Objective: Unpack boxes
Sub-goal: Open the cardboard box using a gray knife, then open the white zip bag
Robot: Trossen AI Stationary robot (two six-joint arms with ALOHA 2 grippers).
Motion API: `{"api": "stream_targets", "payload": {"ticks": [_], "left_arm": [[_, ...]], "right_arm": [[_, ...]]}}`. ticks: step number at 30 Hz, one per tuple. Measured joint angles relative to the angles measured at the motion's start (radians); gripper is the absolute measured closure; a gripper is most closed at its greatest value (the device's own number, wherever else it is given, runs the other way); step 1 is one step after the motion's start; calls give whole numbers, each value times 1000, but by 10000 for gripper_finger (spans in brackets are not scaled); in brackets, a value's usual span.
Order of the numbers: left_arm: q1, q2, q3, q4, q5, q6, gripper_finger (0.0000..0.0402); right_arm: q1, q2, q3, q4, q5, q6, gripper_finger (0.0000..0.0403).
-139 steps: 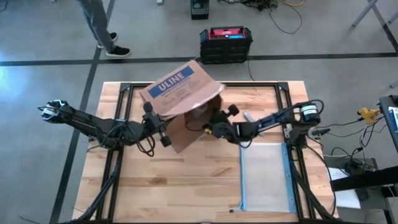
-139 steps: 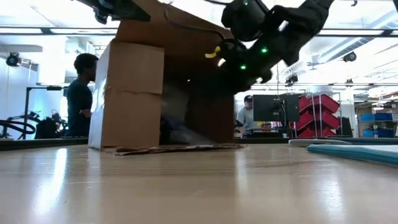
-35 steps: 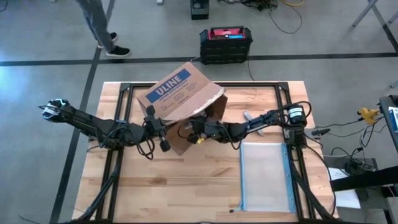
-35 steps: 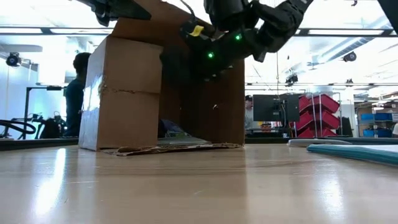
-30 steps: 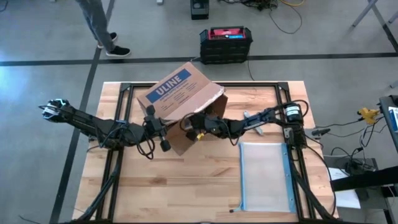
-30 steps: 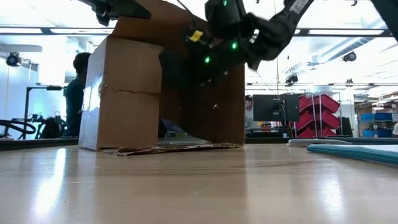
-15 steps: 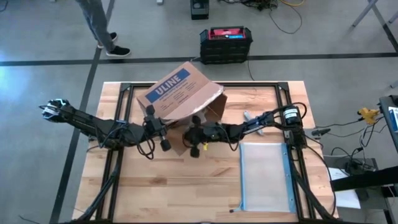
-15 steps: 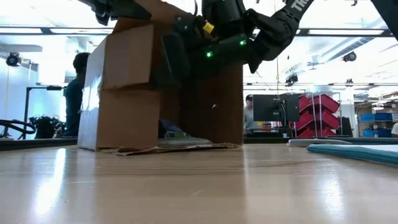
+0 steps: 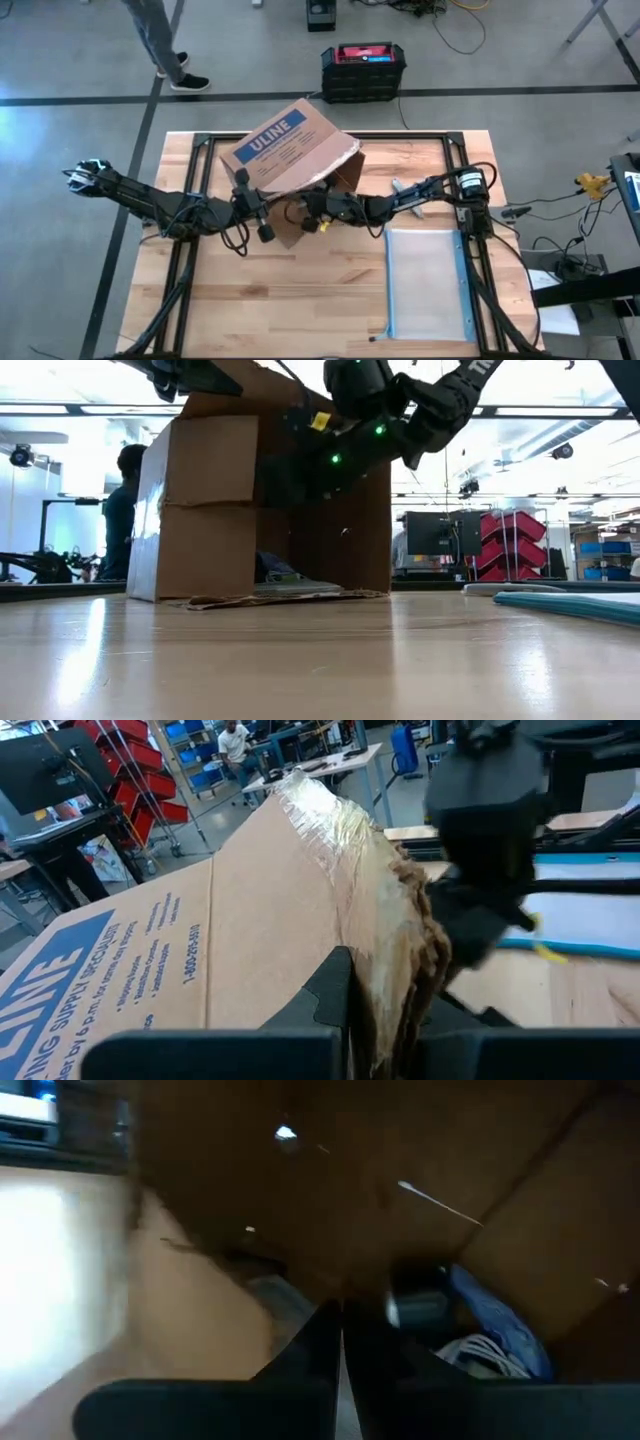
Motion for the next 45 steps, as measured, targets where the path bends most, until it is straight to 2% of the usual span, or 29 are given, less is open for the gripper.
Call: {"api": "stream_targets", "payload": {"ticks": [3, 9, 12, 23, 29, 36, 41, 45], "left_arm": [[0, 0, 0, 0, 4, 0, 401], [0, 1, 0, 0, 6, 0, 401], [0, 1, 0, -2, 6, 0, 401], [3, 1, 0, -13, 1, 60, 401], [3, 1, 0, -72, -23, 76, 401], [3, -1, 0, -89, -21, 74, 396], [3, -6, 0, -89, -20, 99, 384], [2, -19, 0, -83, -20, 129, 365]], "right_arm": [[-28, 14, 0, 2, -50, 13, 403], [-50, 53, -1, 16, -264, 72, 403], [-26, 54, -1, 23, -306, 80, 403], [83, 52, 6, 84, -329, 92, 403], [94, 39, 7, 47, -504, 91, 403], [118, -80, 7, -278, -440, 62, 403], [170, -224, 7, -668, -352, 69, 403], [211, -314, -5, -955, -335, 190, 403]]}}
